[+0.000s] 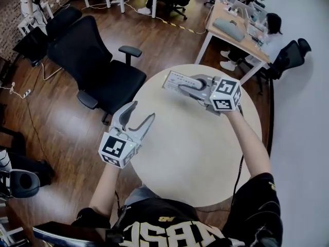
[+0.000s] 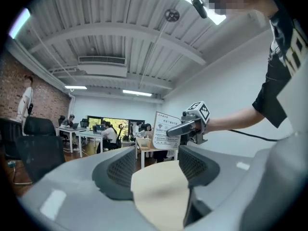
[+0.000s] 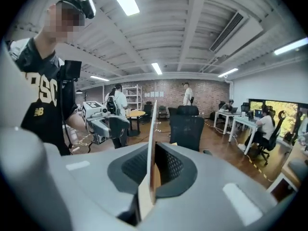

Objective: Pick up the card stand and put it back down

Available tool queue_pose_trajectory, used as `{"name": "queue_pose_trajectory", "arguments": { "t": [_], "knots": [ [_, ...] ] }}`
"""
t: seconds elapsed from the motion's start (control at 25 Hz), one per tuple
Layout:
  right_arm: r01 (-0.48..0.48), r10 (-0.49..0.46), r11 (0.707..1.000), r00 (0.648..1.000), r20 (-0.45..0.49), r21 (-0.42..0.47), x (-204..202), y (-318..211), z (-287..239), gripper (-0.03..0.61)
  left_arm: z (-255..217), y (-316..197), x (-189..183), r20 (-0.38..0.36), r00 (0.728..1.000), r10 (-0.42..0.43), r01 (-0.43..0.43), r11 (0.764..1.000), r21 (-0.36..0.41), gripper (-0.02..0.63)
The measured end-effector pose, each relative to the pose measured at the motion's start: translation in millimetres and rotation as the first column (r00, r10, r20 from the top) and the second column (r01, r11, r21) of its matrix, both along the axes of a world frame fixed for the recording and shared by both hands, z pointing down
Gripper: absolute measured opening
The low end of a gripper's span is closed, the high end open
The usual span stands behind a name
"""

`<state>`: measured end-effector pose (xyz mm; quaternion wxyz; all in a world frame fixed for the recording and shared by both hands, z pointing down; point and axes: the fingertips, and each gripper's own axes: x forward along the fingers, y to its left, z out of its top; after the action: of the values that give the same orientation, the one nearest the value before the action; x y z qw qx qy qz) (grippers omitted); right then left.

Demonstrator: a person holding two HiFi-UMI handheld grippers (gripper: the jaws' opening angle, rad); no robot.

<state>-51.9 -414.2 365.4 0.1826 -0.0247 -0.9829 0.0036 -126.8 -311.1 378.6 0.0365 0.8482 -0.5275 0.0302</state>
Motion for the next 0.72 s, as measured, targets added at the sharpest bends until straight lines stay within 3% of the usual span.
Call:
{"name": "queue_pose_trajectory", "arguments": {
  "t": [0.16, 0.28, 0.36, 0.48, 0.72],
  "knots": [
    [-0.135, 0.132, 0.99, 0.989, 0.066, 0.038, 33.7, 11.8, -68.9, 0.02, -57.2, 3.8, 4.7, 0.022, 1.0, -0.004, 0.003, 0.997, 0.078, 0.281],
    [-0.296, 0.287, 0.949, 0.953, 0.092, 0.108, 62.8, 18.0, -104.2, 0.02, -85.6, 7.1, 12.3, 0.044, 0.999, -0.015, 0.01, 0.992, 0.127, 0.286],
    [-0.448, 0.435, 0.886, 0.892, 0.119, 0.12, 83.6, 20.9, -117.7, 0.02, -98.1, 10.5, 15.9, 0.053, 0.998, -0.041, 0.032, 0.987, 0.155, 0.291],
    [-0.641, 0.625, 0.766, 0.761, 0.174, 0.051, 123.5, 30.5, -126.4, 0.02, -115.6, 11.8, 28.1, 0.045, 0.997, -0.061, 0.051, 0.98, 0.192, 0.302],
    [-0.806, 0.794, 0.591, 0.575, 0.195, -0.032, 176.3, 78.0, -102.7, 0.02, -121.6, 20.2, 55.8, 0.04, 0.995, -0.088, 0.076, 0.968, 0.24, 0.314]
  ]
}}
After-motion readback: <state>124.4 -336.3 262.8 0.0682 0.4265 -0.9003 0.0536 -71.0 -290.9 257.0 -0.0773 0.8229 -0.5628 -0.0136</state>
